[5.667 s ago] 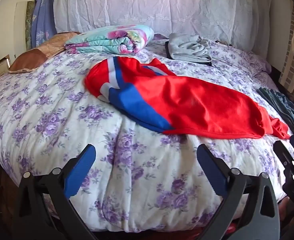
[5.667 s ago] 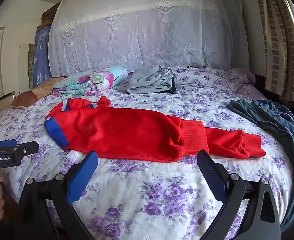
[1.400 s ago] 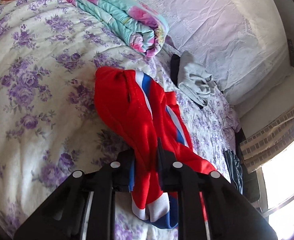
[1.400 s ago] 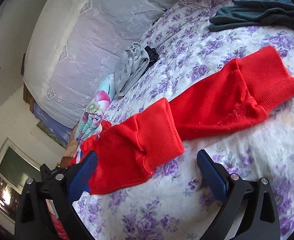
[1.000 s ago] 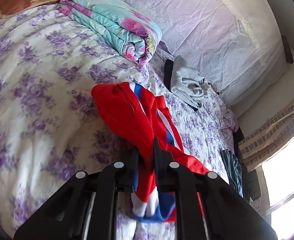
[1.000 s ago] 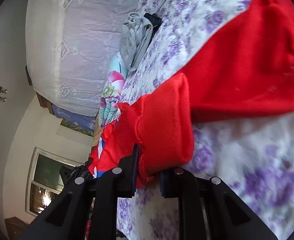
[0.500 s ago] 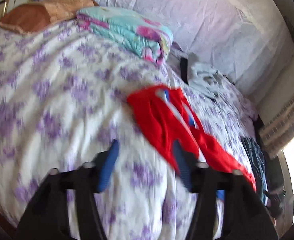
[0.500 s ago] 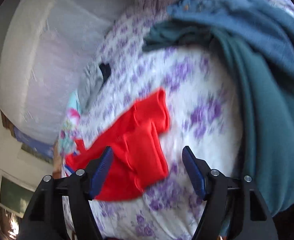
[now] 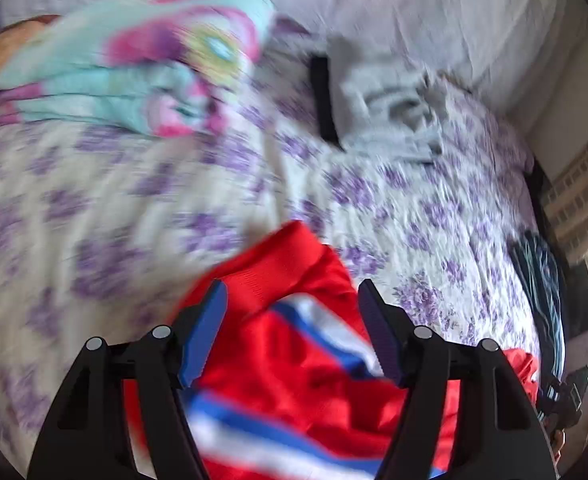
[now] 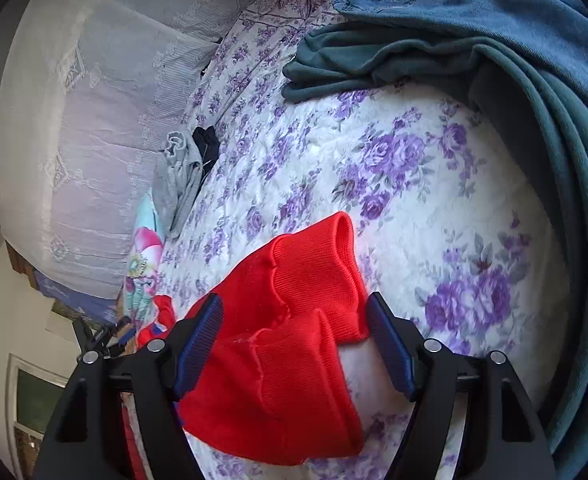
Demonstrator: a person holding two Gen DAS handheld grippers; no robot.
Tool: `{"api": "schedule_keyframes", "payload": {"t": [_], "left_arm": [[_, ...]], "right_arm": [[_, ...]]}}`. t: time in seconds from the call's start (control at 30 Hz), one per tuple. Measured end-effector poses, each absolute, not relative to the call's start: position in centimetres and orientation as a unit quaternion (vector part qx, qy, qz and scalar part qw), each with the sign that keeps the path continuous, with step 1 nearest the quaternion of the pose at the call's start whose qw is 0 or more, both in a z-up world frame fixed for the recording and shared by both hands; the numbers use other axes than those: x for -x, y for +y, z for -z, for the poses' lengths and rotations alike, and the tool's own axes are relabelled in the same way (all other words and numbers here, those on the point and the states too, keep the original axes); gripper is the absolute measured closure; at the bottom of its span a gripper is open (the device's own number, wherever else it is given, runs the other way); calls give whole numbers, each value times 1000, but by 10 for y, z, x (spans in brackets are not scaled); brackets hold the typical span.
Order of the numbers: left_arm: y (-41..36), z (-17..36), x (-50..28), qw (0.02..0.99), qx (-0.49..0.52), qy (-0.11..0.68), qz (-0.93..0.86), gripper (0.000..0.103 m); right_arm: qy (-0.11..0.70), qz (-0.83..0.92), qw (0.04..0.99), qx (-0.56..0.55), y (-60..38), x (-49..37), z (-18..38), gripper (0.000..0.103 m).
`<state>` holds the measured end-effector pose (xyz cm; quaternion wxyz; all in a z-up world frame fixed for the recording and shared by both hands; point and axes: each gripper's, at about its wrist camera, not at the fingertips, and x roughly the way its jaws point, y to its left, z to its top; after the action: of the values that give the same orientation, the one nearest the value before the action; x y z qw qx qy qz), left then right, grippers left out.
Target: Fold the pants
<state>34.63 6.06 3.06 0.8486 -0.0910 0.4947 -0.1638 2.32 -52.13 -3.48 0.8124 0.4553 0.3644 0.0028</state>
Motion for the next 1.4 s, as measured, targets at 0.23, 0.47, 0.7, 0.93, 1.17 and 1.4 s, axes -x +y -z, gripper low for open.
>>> {"api": "schedule_keyframes", "payload": {"t": [0.23,0.47,0.7,0.93,1.17,1.4], "left_arm": [[23,14,-397,832,58,538,121,37],[18,24,-397,839,65,524,135,71],[33,0,-360,862,123,459,177,84],[80,-31,-332,864,218,414,188,88],[108,-54,-307,874,242,378,186,88],[146,-104,-279,900,258,312,161,88]], "right_arm": [[377,-9,817,-437,-524,-34,33,23],[373,-18,816,-442,-528,-35,33,23],[351,-17,824,-444,-535,-45,26,23],[387,-14,839,-382,-526,-67,31,32],[385,-20,851,-356,-526,-65,36,93],[313,-31,896,-313,-538,-123,-33,95]]}}
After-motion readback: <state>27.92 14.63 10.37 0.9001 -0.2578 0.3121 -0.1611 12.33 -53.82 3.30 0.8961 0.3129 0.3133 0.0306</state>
